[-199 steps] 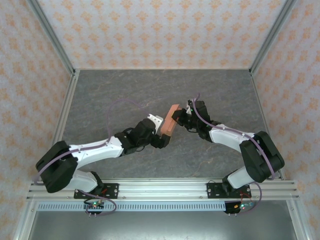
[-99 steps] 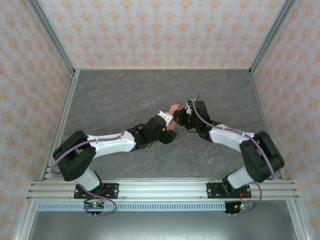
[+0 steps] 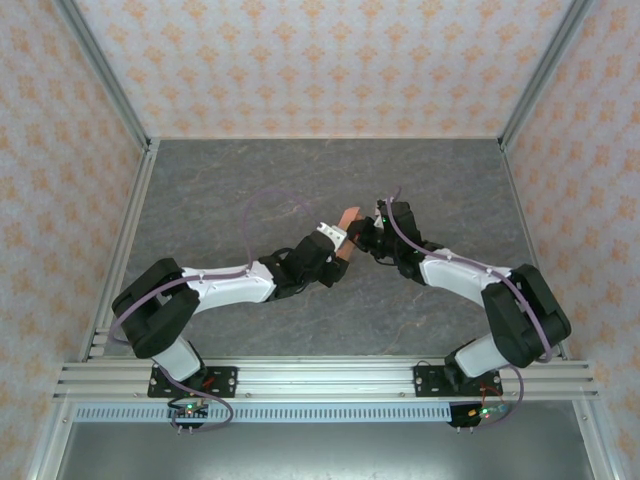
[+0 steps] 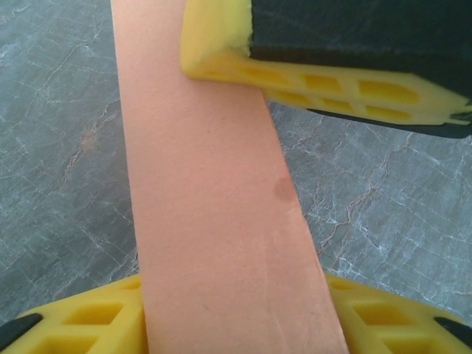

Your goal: Fold the paper box

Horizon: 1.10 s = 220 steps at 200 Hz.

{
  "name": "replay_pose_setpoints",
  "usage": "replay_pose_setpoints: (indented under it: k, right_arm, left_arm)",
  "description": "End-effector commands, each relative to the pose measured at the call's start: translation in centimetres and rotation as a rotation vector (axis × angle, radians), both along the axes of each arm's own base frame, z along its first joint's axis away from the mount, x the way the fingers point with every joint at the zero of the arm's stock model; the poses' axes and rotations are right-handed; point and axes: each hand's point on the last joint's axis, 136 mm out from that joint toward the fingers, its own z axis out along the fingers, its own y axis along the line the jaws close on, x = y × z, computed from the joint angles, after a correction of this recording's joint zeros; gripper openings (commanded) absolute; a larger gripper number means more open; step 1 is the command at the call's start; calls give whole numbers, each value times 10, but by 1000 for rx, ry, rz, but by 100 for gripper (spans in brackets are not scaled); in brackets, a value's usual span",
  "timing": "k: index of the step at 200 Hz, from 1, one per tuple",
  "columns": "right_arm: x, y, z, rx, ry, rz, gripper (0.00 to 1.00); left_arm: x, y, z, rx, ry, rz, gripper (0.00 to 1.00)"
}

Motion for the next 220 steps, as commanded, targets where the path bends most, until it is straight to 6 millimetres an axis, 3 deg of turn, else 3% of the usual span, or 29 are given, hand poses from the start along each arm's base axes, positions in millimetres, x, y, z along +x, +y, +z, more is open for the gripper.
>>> replay_pose_setpoints:
  k: [1,35,59,69,98,146,177,220]
  right_arm:
    - [-4,-12,-2,-64,0,-16,11]
    - [-8,-33,26,-124,-84,-20,27]
    - [-19,-51,49,-262,-210,36,36]
    - [-24,-56,63,-329,-284,84,37]
    - [-32,-63,80,-492,-429,221,39]
    - [-18,-73,104,-686,-682,333,41]
    - [-10,-79,100,-770,-820,396,40]
    - [-24,-64,73,-799,-937,590,40]
  left_arm:
    - [3,-1,13,-5,-70,-23,45]
    - [2,8,15,9,-84,-79,41]
    - [5,17,24,-6,-94,-133,40]
    - [6,20,28,-13,-98,-165,38]
    - [7,24,43,-45,-87,-279,36]
    - [8,37,71,24,-69,-430,32]
    - [0,48,70,48,11,-557,35]
    - [-7,55,70,81,-37,-656,35]
